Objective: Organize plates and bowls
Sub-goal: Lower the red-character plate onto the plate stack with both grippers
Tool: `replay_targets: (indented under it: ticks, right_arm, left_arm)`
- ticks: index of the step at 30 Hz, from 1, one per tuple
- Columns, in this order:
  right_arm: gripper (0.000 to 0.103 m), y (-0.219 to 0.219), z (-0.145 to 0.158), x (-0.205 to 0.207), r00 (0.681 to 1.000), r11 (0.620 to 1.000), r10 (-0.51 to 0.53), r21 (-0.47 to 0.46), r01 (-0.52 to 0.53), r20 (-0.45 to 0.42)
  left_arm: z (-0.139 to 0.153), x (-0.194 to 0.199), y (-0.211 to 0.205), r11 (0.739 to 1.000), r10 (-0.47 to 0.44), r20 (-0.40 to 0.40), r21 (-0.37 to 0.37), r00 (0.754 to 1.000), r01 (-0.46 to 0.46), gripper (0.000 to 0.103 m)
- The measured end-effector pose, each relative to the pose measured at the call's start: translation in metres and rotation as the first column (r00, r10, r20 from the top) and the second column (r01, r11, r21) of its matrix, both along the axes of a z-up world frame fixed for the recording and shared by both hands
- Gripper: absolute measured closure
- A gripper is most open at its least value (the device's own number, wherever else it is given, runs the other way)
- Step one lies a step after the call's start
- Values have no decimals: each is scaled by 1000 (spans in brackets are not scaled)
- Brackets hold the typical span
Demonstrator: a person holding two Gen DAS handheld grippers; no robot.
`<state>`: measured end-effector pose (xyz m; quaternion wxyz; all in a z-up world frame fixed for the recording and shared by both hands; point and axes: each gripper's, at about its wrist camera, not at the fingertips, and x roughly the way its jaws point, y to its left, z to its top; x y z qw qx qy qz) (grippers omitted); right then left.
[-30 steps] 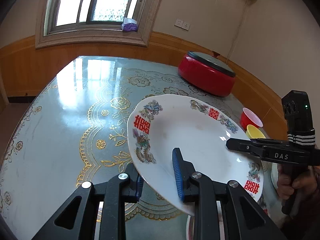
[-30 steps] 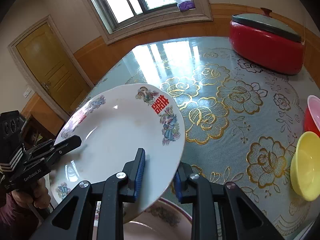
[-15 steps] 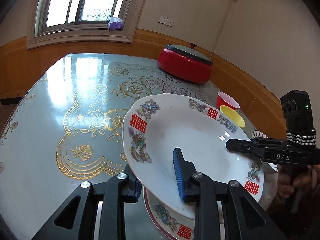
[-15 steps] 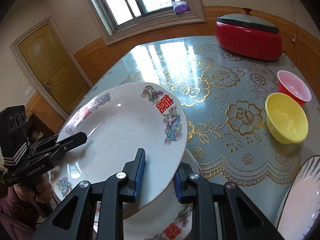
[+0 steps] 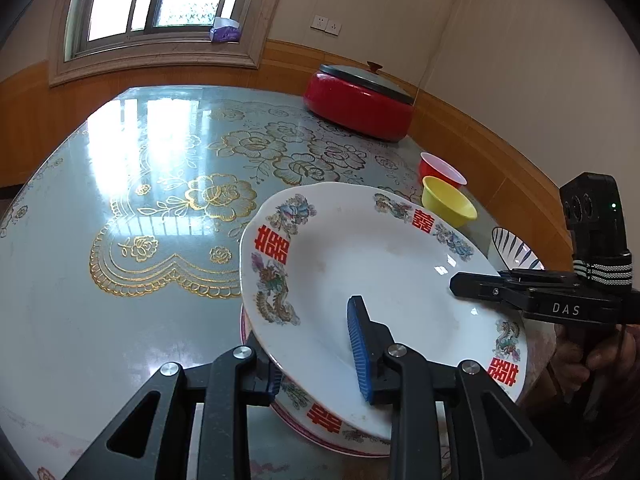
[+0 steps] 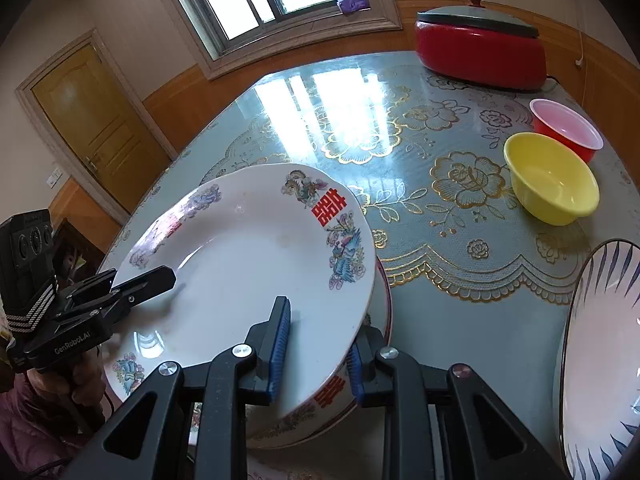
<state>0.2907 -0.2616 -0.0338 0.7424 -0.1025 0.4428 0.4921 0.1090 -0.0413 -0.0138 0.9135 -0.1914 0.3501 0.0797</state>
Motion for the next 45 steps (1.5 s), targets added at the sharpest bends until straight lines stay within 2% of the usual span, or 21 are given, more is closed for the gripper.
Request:
replay_targets:
  ticks: [14, 23, 33, 38, 40, 45]
  right_arm:
    - [77, -4, -7, -11, 998, 999, 24, -34, -22, 59]
    - [72, 0, -4, -18, 989, 997, 31, -75, -20, 147]
    - [71, 0, -2, -21, 988, 997, 9, -82, 3, 156]
    - [69, -2, -6, -21, 982, 992, -12, -118, 35, 188]
    - [73, -4, -10, -21, 981, 991, -17, -125, 42, 194]
    - [72, -4, -10, -22, 979, 992, -19, -120, 44, 202]
  left_arm:
    - [-16, -2, -5, 1000, 24, -41, -18, 999, -24, 72]
    - [-16, -4, -3, 999, 30, -40, -32, 999, -32, 72]
    - [-14, -4, -5, 999, 33, -41, -27, 999, -34, 69]
    - [-14, -4, -9, 1000, 31, -45, -2, 999, -31, 70]
    - [-14, -5, -12, 999, 31, -44, 16, 999, -30, 70]
    - [-14, -6, -12, 999, 32, -43, 21, 999, -31, 70]
